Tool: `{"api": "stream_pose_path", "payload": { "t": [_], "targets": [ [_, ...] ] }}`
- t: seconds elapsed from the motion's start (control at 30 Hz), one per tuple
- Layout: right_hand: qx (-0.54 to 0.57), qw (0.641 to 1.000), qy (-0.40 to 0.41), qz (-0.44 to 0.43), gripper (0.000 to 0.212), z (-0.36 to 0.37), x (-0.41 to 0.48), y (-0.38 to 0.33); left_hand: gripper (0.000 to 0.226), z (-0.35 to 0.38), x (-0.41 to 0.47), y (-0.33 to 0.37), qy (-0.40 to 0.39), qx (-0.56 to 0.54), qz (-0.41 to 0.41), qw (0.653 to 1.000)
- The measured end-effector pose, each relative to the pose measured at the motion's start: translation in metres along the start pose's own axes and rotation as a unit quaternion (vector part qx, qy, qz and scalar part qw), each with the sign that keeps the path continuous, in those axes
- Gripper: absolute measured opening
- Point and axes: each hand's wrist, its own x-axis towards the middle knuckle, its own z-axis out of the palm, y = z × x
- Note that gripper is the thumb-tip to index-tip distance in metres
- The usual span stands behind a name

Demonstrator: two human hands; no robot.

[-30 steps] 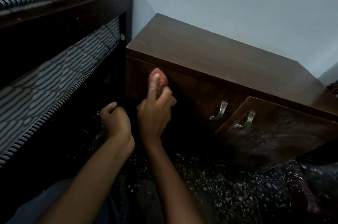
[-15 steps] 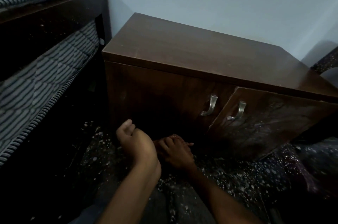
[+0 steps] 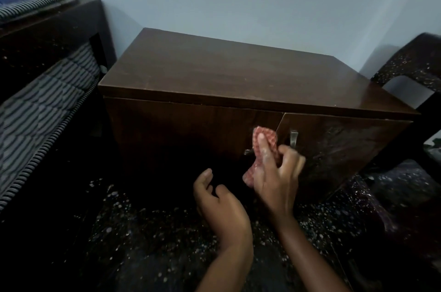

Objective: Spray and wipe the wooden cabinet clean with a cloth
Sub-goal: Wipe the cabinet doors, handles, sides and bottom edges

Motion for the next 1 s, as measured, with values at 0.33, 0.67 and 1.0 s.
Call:
{"api": "stream_pose_path", "payload": {
  "t": [0.33,0.67,1.0],
  "targets": [
    [0.038,0.996,-0.055,0.059,0.058,0.011,0.002,0.001,0.035,-0.007,0.013,-0.001,-0.008,0.007,0.02,1.0],
    [0.159,0.977,-0.054,0.128,0.053,0.013,-0.026,-0.003,0.031,-0.015,0.016,0.009,-0.029,-0.008,0.017,0.999],
    [0.167,0.959,-0.077,0.215,0.042,0.016,-0.049,0.0,0.03,-0.023,0.018,0.015,-0.048,0.005,-0.02,0.999]
  ]
}}
